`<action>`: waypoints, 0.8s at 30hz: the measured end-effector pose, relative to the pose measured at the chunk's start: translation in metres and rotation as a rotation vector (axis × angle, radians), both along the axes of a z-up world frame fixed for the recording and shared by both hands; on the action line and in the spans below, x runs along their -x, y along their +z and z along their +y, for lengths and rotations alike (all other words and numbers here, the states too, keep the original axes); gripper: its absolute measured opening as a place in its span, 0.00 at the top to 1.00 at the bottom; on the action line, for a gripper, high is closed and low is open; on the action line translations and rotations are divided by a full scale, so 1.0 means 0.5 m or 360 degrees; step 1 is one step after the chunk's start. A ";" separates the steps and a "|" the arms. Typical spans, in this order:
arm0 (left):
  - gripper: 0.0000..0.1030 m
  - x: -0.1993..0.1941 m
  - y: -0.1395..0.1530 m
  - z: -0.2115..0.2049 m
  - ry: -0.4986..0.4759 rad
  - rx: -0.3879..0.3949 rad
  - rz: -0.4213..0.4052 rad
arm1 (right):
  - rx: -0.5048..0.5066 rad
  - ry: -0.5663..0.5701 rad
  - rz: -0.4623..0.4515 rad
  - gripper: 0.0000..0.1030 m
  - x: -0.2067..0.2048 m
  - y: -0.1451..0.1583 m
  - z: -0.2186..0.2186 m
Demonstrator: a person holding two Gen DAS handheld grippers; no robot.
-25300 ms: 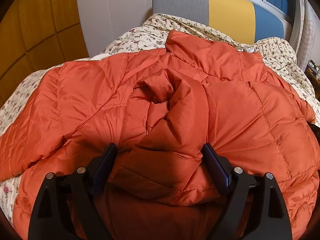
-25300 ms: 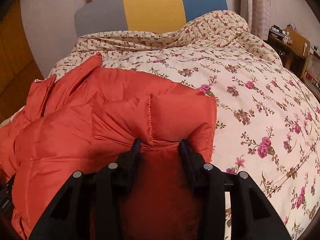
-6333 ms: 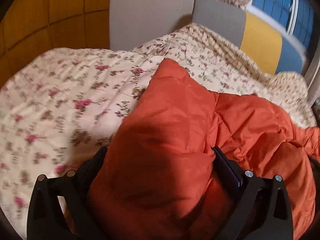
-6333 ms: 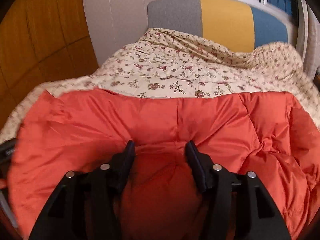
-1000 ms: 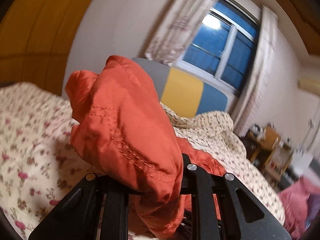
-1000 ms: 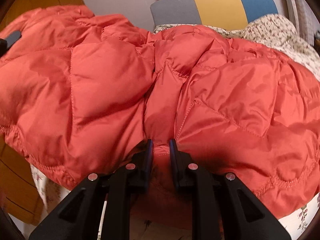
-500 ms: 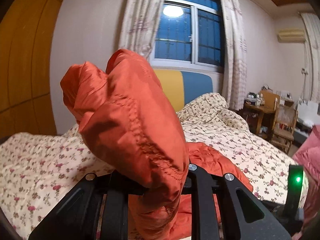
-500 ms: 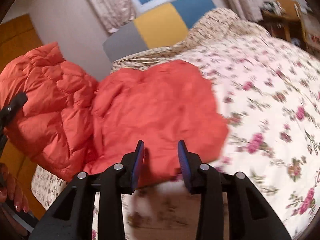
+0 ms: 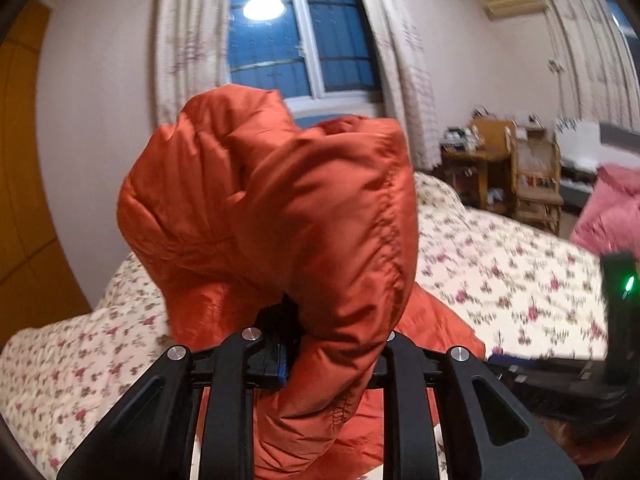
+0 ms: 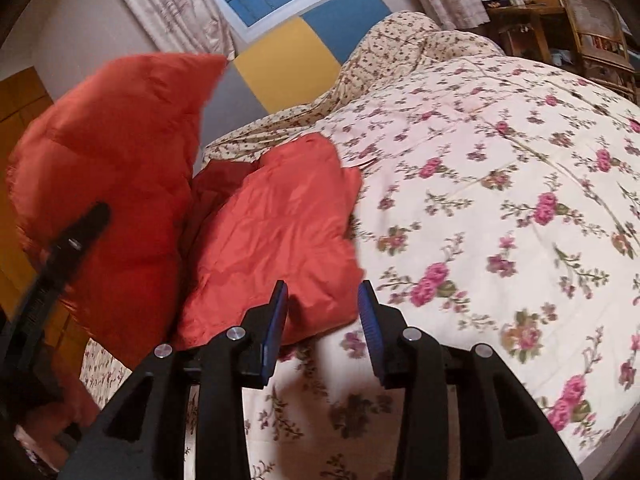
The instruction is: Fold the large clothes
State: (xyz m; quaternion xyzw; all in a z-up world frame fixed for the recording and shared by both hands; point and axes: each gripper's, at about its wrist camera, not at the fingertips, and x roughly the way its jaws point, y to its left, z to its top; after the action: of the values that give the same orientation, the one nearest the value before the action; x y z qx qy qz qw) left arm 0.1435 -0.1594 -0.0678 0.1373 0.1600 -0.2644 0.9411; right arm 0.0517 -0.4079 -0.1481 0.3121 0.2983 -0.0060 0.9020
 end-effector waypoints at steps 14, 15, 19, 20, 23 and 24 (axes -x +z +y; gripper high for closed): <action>0.44 0.041 -0.151 -0.102 -0.0290 -0.0275 0.0017 | -0.0100 0.0016 -0.0266 0.45 0.058 0.087 -0.054; 0.44 0.044 -0.149 -0.098 -0.0298 -0.0257 0.0020 | -0.0105 0.0051 -0.0280 0.45 0.053 0.096 -0.049; 0.44 0.051 -0.140 -0.070 -0.0330 -0.0168 0.0049 | -0.0130 0.0191 -0.0177 0.63 -0.006 0.099 -0.023; 0.44 0.055 -0.139 -0.062 -0.0340 -0.0154 0.0055 | -0.0138 0.0202 -0.0146 0.80 -0.020 0.093 -0.022; 0.44 0.075 -0.134 -0.040 -0.0374 -0.0138 0.0060 | -0.0127 0.0115 -0.0034 0.92 -0.043 0.061 -0.031; 0.44 0.083 -0.129 -0.023 -0.0384 -0.0105 0.0057 | -0.0135 0.0093 -0.0010 0.92 -0.044 0.050 -0.036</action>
State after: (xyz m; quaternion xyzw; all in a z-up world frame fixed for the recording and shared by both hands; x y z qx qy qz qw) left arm 0.1020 -0.1712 -0.1324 0.1815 0.1677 -0.3726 0.8945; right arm 0.0735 -0.4259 -0.1231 0.3413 0.3044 0.0339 0.8886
